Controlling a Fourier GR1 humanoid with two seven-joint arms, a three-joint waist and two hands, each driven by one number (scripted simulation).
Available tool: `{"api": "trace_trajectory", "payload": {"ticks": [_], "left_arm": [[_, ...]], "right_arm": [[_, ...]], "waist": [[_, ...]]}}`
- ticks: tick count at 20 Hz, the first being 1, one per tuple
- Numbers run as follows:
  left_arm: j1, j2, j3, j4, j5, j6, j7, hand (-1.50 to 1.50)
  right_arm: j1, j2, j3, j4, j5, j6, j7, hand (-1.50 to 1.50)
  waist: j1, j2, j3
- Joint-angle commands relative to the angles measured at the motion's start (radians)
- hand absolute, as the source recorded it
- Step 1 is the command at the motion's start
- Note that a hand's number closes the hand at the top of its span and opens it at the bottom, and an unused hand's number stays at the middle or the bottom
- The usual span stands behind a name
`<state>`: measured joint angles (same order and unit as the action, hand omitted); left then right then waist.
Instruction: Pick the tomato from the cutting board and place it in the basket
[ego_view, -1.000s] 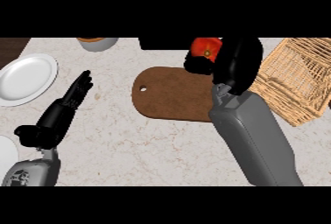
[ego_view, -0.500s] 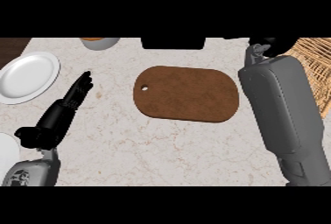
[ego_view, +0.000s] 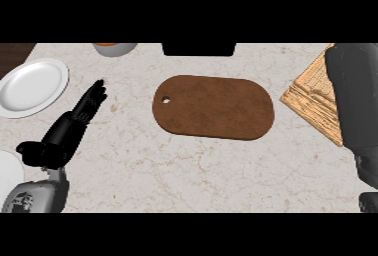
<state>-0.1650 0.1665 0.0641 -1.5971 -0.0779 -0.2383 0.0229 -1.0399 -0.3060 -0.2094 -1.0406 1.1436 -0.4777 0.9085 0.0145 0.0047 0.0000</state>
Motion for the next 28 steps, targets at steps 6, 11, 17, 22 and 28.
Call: {"api": "trace_trajectory", "payload": {"ticks": [6, 11, 17, 22, 28], "left_arm": [[-0.027, -0.006, 0.009, 0.053, 0.002, -0.004, -0.028, 0.0], [0.0, 0.009, 0.024, 0.05, -0.005, -0.011, -0.063, 0.0], [0.007, -0.008, -0.005, -0.022, -0.01, -0.006, 0.004, 0.0], [-0.038, -0.009, 0.011, 0.001, -0.01, 0.01, 0.039, 0.0], [-0.031, 0.004, 0.015, 0.007, 0.001, -0.02, -0.015, 0.0]], "right_arm": [[0.007, -0.092, -0.105, 0.208, -0.071, -0.119, -0.111, 1.5], [0.063, -0.122, -0.148, 0.256, -0.183, -0.141, -0.253, 1.5], [0.068, -0.247, -0.211, 0.387, -0.256, -0.183, -0.432, 1.5], [0.156, -0.211, -0.215, 0.433, -0.281, -0.324, -0.557, 1.5], [0.144, -0.233, -0.313, 0.487, -0.42, -0.446, -0.698, -1.5]], "waist": [[-0.003, 0.001, 0.0], [-0.002, 0.0, 0.0], [0.003, 0.002, 0.001], [0.0, 0.001, 0.001], [0.007, 0.005, 0.002]]}}
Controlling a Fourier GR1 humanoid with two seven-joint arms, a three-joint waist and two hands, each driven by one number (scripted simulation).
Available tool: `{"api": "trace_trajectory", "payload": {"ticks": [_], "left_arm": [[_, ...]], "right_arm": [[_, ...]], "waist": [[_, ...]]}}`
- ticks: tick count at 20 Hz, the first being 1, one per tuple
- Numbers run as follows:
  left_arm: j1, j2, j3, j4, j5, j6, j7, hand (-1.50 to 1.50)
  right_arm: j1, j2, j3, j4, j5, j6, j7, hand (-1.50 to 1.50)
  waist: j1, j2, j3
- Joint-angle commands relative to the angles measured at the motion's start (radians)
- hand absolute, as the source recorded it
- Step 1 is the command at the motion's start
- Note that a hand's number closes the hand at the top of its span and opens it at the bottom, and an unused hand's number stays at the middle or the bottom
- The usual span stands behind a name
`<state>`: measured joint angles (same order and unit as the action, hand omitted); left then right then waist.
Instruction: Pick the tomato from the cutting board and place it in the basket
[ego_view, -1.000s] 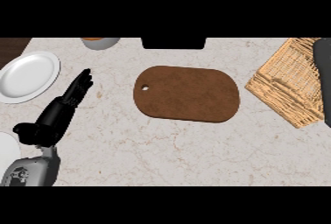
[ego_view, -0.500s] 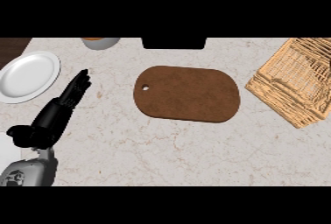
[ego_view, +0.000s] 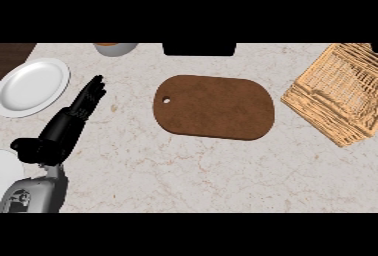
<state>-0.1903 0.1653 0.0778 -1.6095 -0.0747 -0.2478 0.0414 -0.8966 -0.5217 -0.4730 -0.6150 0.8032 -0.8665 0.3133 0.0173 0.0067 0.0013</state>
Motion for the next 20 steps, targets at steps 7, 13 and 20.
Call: {"api": "trace_trajectory", "payload": {"ticks": [7, 13, 20], "left_arm": [[0.026, 0.0, -0.006, -0.004, -0.004, -0.016, -0.017, 0.0], [0.011, -0.036, -0.036, 0.032, -0.045, 0.019, -0.043, 0.0], [0.048, -0.003, -0.002, -0.023, -0.014, -0.004, -0.013, 0.0]], "right_arm": [[-0.055, -0.083, -0.044, 0.153, -0.124, -0.006, -0.247, -1.5], [-0.103, -0.1, -0.098, 0.1, -0.239, 0.029, -0.31, -1.5], [0.003, -0.11, -0.195, -0.017, -0.412, 0.115, -0.284, -1.5]], "waist": [[0.012, 0.003, 0.0], [0.002, 0.001, 0.0], [-0.017, -0.009, -0.001]]}}
